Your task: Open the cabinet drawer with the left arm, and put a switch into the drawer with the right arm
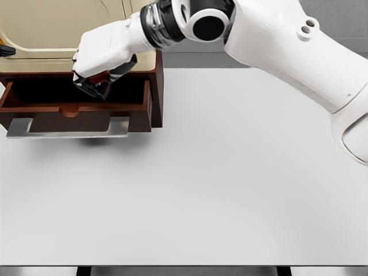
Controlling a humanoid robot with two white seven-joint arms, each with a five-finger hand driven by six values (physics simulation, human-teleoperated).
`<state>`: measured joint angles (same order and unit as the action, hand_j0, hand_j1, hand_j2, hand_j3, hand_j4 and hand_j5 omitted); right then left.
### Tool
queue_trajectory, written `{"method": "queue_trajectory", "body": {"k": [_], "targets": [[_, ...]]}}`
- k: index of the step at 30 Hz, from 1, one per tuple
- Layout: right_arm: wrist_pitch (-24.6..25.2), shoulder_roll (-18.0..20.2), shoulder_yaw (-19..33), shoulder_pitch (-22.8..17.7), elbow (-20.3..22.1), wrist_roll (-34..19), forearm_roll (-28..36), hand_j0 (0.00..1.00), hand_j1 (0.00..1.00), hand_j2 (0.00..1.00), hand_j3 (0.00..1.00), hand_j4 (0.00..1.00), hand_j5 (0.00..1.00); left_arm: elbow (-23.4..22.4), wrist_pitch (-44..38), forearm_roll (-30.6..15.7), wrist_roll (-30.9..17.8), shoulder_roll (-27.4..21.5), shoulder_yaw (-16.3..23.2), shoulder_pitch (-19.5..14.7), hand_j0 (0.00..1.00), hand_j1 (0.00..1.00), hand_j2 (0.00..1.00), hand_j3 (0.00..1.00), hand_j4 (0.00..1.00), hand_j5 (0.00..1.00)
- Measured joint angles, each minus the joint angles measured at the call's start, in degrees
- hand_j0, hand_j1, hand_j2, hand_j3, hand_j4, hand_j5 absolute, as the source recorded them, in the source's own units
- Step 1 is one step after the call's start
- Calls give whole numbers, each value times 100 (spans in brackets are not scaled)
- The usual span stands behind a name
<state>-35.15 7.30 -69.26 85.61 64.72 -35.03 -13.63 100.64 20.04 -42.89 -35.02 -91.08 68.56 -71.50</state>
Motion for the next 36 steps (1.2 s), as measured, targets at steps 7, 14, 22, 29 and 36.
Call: {"method": "queue_trajectory", "body": {"k": [7, 14, 22, 29, 36], "targets": [[0, -255, -67, 35, -381, 0, -21, 48, 48, 48, 48, 48, 48, 1, 0, 1, 0, 1, 0, -3, 100, 100, 100, 100, 100, 100], [0, -389, -95, 62, -522, 0, -386, 100, 100, 100, 100, 100, 100, 13, 1, 2, 0, 10, 0, -5, 100, 100, 100, 100, 100, 100], [1, 889, -32, -483, 1420, 1, -397, 100, 100, 100, 100, 100, 100, 23, 19, -1, 0, 44, 3, 61, 100, 100, 100, 100, 100, 100], [-1, 4026, 1842, -3511, 2668, 0, -34, 100, 100, 100, 100, 100, 100, 34, 30, 2, 1, 336, -36, 119, 100, 100, 100, 100, 100, 100], [-2, 4858, 3090, -4201, 1928, 0, 50, 100, 100, 100, 100, 100, 100, 29, 89, 116, 1, 1723, -148, 224, 100, 100, 100, 100, 100, 100]]}}
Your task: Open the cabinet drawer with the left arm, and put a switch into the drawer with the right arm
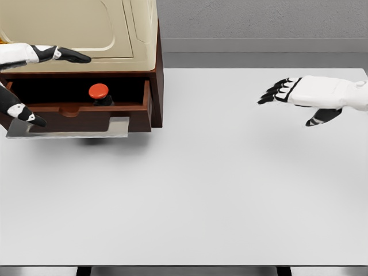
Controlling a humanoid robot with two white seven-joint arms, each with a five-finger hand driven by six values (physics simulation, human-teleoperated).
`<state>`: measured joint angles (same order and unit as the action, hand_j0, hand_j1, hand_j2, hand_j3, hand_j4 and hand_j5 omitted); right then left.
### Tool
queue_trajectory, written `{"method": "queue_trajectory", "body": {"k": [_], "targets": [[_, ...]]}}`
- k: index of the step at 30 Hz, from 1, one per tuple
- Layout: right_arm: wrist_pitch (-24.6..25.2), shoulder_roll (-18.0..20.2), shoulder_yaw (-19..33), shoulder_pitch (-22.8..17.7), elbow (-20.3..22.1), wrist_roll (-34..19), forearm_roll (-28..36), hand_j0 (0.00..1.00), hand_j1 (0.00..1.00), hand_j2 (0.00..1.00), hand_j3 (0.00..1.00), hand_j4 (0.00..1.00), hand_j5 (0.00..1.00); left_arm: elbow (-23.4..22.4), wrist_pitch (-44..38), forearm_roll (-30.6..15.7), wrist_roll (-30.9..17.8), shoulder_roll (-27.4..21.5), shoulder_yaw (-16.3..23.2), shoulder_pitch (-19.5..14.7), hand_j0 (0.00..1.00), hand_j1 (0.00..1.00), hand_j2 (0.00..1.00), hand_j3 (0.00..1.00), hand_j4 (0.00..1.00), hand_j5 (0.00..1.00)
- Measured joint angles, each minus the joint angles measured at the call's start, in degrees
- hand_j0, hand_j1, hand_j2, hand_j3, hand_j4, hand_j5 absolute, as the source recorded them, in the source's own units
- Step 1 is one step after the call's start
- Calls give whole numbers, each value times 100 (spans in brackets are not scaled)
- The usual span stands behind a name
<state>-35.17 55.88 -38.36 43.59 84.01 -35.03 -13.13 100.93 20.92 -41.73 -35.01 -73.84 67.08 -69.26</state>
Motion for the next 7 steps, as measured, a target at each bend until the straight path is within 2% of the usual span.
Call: {"method": "queue_trajectory", "body": {"k": [3, 7], "targets": [[1, 49, 77, 0, -239, 0, -13, 100, 100, 100, 100, 100, 100, 3, 27, 125, 0, 457, -17, 9, 100, 100, 100, 100, 100, 100], [1, 57, 58, -70, -340, 0, -43, 100, 100, 100, 100, 100, 100, 5, 156, 168, 0, 640, -19, 17, 100, 100, 100, 100, 100, 100]]}}
